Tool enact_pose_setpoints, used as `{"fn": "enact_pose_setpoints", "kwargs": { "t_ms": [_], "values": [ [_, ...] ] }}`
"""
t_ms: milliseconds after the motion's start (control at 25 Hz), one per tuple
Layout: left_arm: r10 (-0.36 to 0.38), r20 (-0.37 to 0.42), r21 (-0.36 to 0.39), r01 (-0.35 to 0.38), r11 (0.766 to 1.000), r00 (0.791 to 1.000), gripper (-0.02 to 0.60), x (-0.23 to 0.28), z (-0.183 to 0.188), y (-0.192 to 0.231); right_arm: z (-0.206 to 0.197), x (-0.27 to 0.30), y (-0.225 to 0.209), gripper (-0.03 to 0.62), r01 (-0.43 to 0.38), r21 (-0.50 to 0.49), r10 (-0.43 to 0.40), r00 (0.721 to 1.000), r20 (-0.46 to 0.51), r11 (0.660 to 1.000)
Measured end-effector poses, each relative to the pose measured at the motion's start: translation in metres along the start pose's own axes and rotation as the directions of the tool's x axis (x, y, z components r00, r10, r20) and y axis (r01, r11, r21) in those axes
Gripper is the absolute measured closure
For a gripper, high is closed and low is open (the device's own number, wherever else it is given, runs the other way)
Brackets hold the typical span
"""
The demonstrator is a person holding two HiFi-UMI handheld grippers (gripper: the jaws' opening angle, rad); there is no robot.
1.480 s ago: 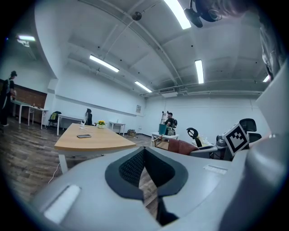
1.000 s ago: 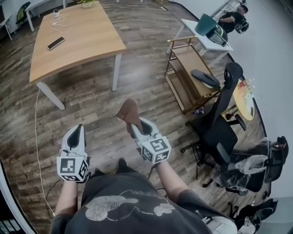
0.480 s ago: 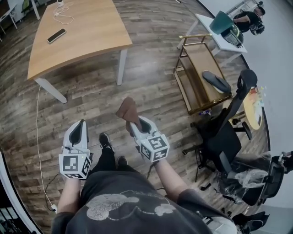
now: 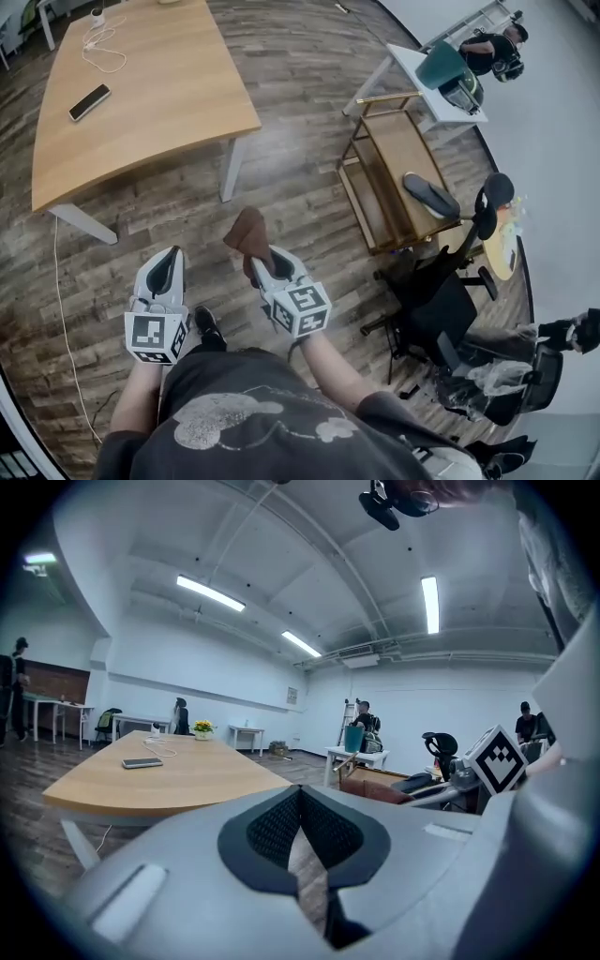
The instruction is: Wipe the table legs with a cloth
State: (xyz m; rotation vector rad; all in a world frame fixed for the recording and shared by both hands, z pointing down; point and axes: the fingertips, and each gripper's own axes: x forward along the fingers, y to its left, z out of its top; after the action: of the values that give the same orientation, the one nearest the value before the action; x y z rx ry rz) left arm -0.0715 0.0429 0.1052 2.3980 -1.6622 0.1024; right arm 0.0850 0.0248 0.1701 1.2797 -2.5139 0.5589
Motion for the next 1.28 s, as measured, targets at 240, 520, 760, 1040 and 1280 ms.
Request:
{"fn": "enact_pose_setpoints", "kwargs": {
  "t_ms": [240, 520, 760, 1040, 1280],
  "values": [
    [0.022, -0.016, -0.033, -0.023, 0.999, 1.0, 0.563, 0.042, -0.002, 0.036, 0.011, 0.049, -0.005, 0.514, 0.011, 0.012, -0.011, 0.999, -0.032, 1.0],
    [0.075, -0.027, -0.054, -0.076, 0.996, 0.997, 0.563, 0.095, -0.009, 0.062, 0.012, 0.108, -0.046, 0.514, -0.042, -0.021, 0.04, 0.995, -0.092, 0.999],
    [0.182, -0.013, -0.07, -0.183, 0.981, 0.983, 0.563, 0.14, -0.005, 0.083, 0.025, 0.164, -0.091, 0.514, -0.102, -0.007, 0.101, 0.988, -0.117, 0.995],
    [0.296, -0.014, -0.081, -0.296, 0.952, 0.955, 0.563, 0.168, -0.041, 0.115, -0.013, 0.233, -0.133, 0.514, -0.116, 0.021, 0.117, 0.972, -0.203, 0.993],
    [0.282, -0.072, -0.102, -0.289, 0.952, 0.957, 0.563, 0.187, -0.12, 0.141, -0.054, 0.289, -0.138, 0.514, -0.112, 0.055, 0.12, 0.976, -0.179, 0.992]
  ]
}}
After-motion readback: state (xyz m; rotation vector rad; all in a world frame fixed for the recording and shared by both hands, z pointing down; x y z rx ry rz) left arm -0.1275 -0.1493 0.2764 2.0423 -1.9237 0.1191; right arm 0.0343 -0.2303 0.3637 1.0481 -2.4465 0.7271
